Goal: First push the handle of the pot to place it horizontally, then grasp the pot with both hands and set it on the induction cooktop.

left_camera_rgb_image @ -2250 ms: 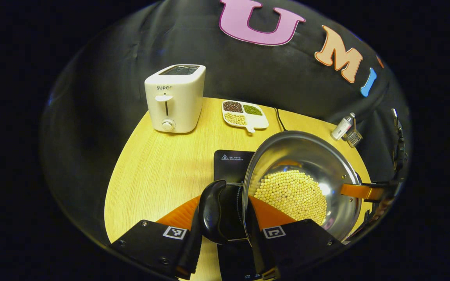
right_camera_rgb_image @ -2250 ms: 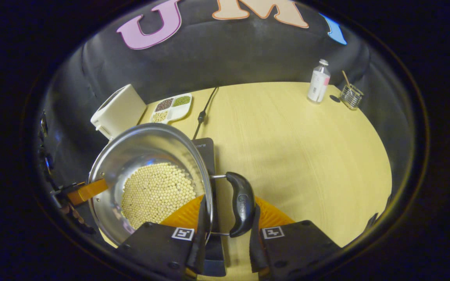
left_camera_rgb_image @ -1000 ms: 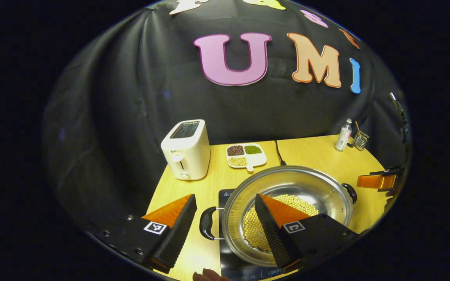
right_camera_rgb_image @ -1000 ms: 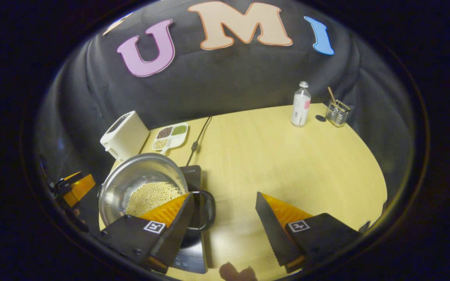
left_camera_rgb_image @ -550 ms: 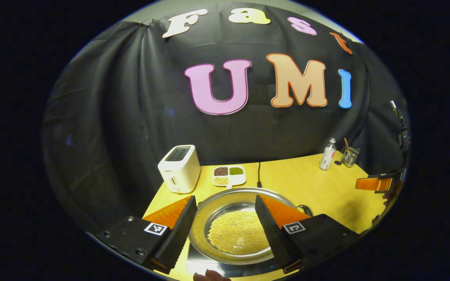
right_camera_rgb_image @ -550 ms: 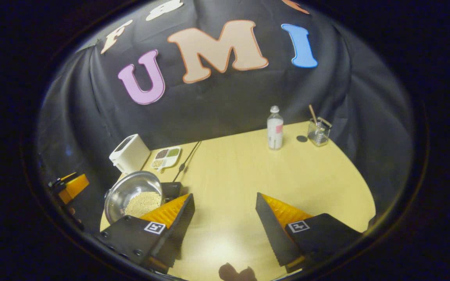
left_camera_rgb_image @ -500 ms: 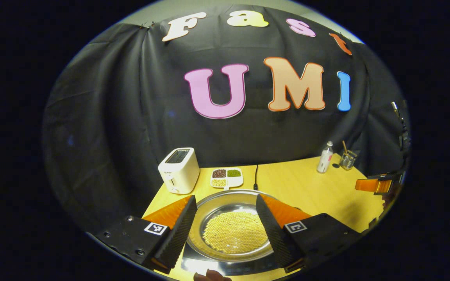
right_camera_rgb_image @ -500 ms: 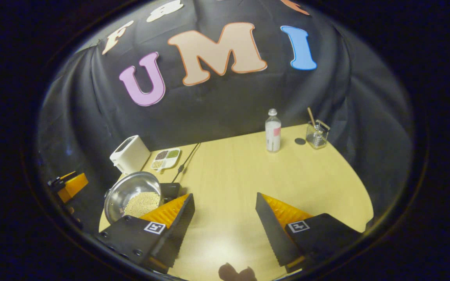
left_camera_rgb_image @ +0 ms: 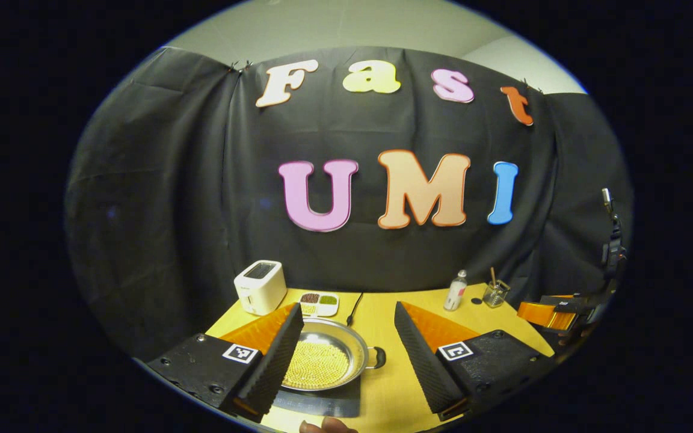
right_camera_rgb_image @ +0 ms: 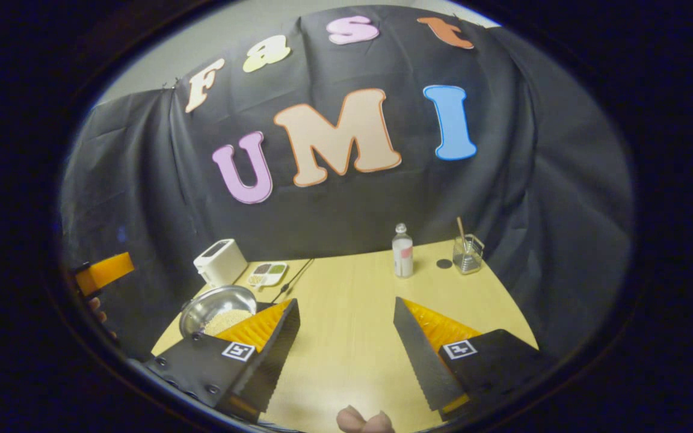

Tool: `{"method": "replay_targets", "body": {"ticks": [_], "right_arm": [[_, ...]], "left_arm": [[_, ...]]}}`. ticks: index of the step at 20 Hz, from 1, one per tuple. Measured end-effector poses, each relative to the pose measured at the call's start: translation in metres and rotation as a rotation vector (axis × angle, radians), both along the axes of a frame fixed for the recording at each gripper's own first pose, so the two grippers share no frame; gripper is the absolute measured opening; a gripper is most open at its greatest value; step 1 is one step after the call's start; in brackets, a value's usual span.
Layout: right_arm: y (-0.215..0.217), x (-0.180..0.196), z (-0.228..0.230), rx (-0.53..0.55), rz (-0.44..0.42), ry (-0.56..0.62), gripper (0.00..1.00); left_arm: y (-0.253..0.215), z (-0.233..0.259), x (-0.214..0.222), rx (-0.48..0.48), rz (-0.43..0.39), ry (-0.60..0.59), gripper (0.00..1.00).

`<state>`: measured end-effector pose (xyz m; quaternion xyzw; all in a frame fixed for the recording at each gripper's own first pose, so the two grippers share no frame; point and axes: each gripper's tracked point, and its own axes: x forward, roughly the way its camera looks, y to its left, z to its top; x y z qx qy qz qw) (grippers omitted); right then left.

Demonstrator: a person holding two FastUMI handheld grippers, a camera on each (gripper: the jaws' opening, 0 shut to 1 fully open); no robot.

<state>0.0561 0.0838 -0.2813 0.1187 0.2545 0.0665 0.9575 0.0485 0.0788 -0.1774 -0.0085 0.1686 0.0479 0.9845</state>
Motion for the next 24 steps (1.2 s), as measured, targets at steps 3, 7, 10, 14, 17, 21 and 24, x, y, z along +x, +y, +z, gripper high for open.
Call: {"method": "replay_targets", "body": {"ticks": [3, 7, 10, 14, 17, 21, 24], "right_arm": [[-0.014, -0.011, 0.049, 0.001, -0.046, -0.087, 0.93], [-0.016, -0.039, 0.121, -0.007, -0.064, -0.195, 0.96], [-0.023, -0.056, 0.17, -0.059, -0.092, -0.299, 0.96], [-0.013, -0.091, 0.198, -0.096, -0.129, -0.354, 0.93], [-0.01, -0.111, 0.207, -0.121, -0.141, -0.359, 0.93], [-0.01, -0.111, 0.216, -0.127, -0.138, -0.362, 0.93], [-0.007, -0.108, 0.219, -0.097, -0.123, -0.359, 0.93]], "left_arm": [[-0.016, 0.046, -0.008, 0.011, -0.037, -0.097, 0.93], [-0.031, 0.097, -0.035, -0.054, -0.069, -0.201, 0.92], [-0.028, 0.12, -0.058, -0.035, -0.071, -0.242, 0.92], [-0.042, 0.117, -0.077, -0.009, -0.13, -0.222, 0.92], [-0.049, 0.123, -0.084, -0.046, -0.156, -0.247, 0.89], [-0.033, 0.125, -0.102, -0.044, -0.106, -0.235, 0.89], [-0.025, 0.125, -0.107, -0.028, -0.075, -0.219, 0.89]]}}
